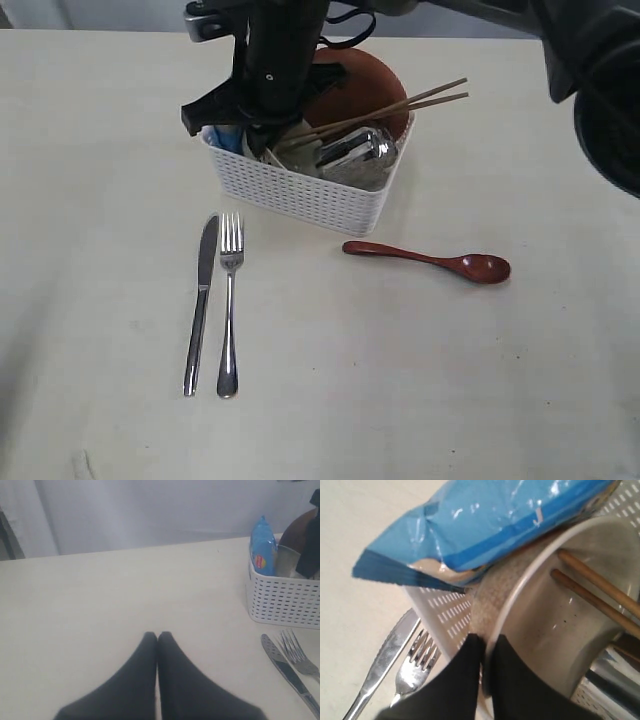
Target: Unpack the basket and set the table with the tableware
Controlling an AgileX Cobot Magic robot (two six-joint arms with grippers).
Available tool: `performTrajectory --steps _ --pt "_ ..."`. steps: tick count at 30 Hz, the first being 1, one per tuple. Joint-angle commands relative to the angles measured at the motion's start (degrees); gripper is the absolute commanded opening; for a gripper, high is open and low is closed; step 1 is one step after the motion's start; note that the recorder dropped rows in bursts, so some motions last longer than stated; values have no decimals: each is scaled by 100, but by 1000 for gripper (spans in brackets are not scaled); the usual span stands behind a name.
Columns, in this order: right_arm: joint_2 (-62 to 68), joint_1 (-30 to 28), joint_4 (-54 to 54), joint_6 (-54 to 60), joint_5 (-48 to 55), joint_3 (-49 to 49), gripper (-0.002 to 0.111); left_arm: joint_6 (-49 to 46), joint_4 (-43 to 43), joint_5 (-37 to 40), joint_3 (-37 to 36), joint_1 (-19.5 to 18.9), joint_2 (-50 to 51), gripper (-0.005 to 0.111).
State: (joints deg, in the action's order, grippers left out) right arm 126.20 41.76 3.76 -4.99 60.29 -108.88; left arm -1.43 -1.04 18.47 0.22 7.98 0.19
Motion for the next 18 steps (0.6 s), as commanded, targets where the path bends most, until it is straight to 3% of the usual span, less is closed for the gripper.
performTrajectory --steps 1,18 --pt "-226 -31 -84 183 -149 -38 0 -32 23 -10 -22 -5 -19 0" --pt "-266 -31 -86 411 144 -38 0 -32 23 -10 -22 -5 -19 0"
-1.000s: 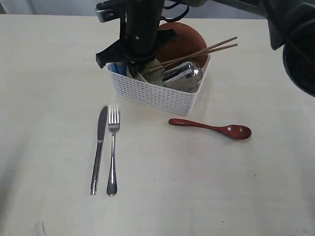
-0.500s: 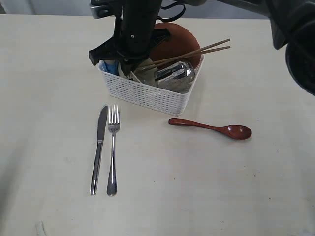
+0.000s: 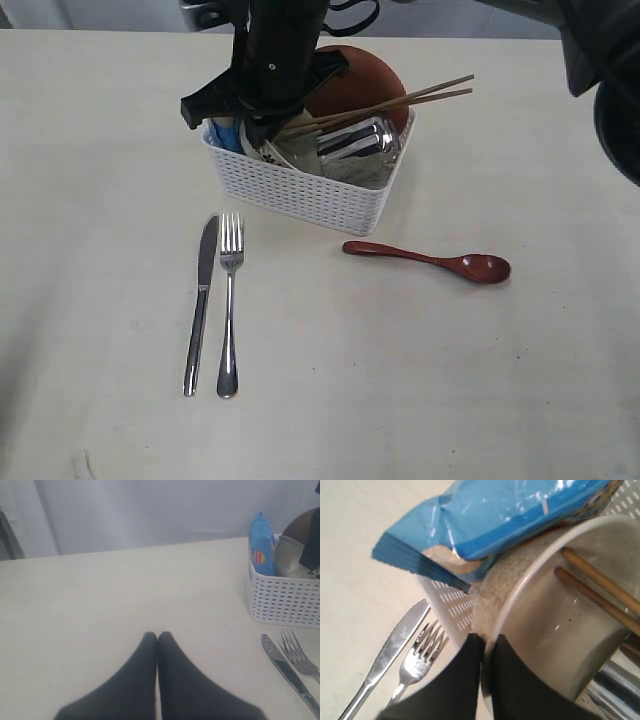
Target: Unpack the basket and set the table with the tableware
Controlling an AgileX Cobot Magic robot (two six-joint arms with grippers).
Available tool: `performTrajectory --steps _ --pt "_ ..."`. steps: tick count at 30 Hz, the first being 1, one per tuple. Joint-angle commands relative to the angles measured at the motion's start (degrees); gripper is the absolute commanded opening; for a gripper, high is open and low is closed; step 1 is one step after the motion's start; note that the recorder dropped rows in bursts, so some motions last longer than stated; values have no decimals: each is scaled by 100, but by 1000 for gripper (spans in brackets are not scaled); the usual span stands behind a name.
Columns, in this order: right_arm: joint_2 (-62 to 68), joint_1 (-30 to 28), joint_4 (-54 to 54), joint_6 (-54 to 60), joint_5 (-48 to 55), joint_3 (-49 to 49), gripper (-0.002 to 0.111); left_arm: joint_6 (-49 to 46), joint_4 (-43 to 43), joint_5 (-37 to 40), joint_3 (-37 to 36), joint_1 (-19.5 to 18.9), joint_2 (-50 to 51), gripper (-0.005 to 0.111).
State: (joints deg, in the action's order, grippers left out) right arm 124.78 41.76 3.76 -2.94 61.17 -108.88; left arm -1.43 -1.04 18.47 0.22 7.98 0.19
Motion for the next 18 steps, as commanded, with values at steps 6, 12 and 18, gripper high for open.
performTrajectory --steps 6,12,18 --pt "-125 -31 -113 294 300 -38 0 -32 23 -10 -22 -5 -19 0" --pt "-125 -31 -232 294 383 -38 0 -32 23 -10 -22 -5 -19 0" --pt "-125 -31 -274 294 318 -38 0 -32 23 -10 -22 -5 -19 0"
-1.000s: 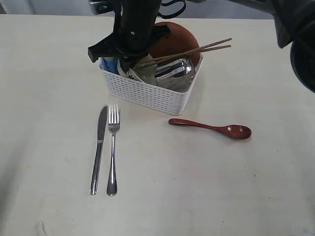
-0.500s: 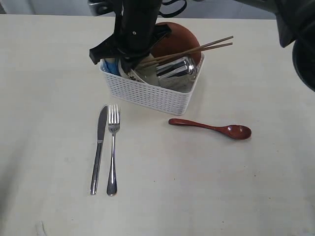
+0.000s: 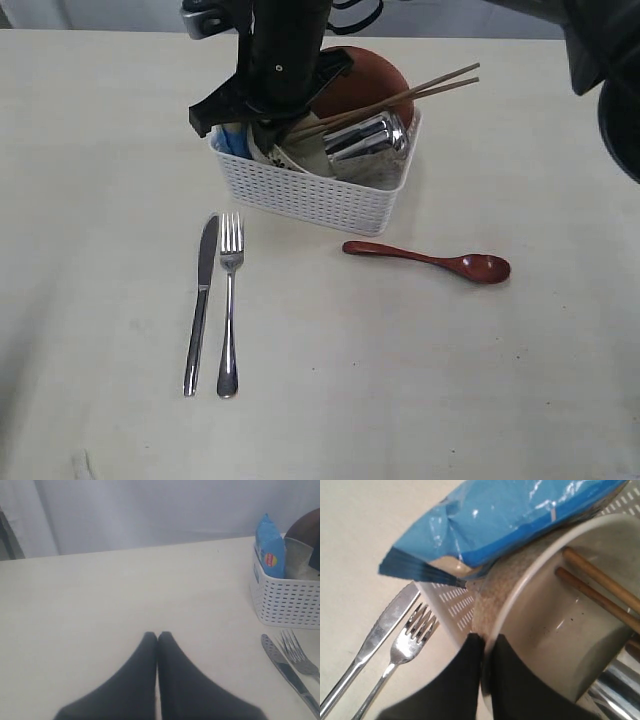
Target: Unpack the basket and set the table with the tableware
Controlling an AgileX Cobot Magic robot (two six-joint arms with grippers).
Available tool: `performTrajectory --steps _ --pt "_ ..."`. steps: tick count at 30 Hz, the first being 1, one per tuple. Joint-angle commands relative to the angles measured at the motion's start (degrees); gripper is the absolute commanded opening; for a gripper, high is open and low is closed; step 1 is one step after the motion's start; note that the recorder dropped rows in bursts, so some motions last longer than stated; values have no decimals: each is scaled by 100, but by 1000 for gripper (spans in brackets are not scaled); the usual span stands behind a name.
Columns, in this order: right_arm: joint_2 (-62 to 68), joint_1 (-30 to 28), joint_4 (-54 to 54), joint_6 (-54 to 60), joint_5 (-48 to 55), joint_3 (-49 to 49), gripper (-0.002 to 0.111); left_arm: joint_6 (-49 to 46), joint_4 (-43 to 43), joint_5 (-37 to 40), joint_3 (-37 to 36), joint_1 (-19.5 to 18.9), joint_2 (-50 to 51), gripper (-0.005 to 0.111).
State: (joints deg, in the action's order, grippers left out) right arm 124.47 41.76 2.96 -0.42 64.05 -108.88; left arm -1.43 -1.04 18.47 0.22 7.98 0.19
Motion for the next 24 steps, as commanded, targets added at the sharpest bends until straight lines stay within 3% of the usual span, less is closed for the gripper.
performTrajectory --steps 1,6,18,20,24 --pt "-94 -31 -182 42 31 -38 0 -32 23 -10 -22 -5 -19 0" --pt "-94 -31 97 207 87 -38 0 -32 23 -10 -22 -5 -19 0" --pt "-83 -31 -452 258 546 -38 1 -32 23 -10 -22 -5 -19 0" --pt "-73 -31 -433 258 531 -38 8 -32 23 -10 -22 -5 -19 0" --pt "-62 -31 -418 258 531 -38 41 -32 23 -10 -22 -5 -19 0"
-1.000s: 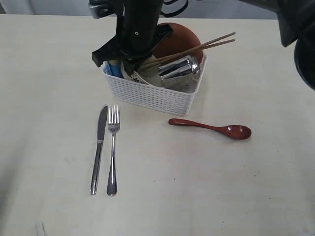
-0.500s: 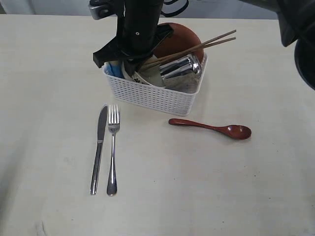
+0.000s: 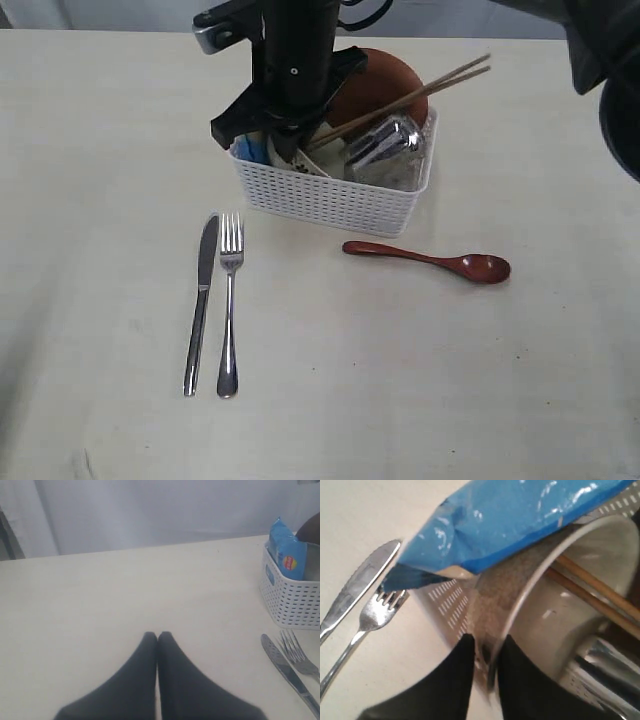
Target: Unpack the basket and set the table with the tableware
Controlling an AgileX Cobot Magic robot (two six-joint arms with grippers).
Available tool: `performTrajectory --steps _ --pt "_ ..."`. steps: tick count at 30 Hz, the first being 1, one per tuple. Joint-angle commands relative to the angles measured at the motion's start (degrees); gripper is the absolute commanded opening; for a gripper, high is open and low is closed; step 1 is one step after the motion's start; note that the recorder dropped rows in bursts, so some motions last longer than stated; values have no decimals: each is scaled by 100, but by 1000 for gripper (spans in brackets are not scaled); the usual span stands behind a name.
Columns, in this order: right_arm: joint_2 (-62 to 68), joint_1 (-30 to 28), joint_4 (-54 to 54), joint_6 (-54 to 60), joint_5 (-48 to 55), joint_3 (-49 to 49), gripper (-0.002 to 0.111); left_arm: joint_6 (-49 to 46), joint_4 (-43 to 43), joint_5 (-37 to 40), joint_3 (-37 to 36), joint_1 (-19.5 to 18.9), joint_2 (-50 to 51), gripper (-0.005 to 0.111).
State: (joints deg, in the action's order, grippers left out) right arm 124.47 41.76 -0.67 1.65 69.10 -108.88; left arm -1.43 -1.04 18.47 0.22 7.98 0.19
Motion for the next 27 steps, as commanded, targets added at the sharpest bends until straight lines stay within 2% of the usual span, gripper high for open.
performTrajectory --steps 1,3,11,17,20,27 --pt "-62 -31 -55 51 26 -38 47 -32 23 -10 -22 -5 -19 0" --pt "-75 -31 -55 51 37 -38 51 -32 1 -10 -22 -5 -19 0" --pt "-619 -31 -539 -31 86 -38 50 -32 -29 -10 -22 -5 -19 0" --pt "-1225 -118 -1796 -707 86 -16 50 -32 -18 -10 -22 -5 -19 0" --pt "-1469 -424 -1922 -666 86 70 50 -32 -18 -10 -22 -5 -19 0" --pt "-1743 -1307 -1896 657 86 1011 50 -32 -18 -10 -22 -5 -19 0"
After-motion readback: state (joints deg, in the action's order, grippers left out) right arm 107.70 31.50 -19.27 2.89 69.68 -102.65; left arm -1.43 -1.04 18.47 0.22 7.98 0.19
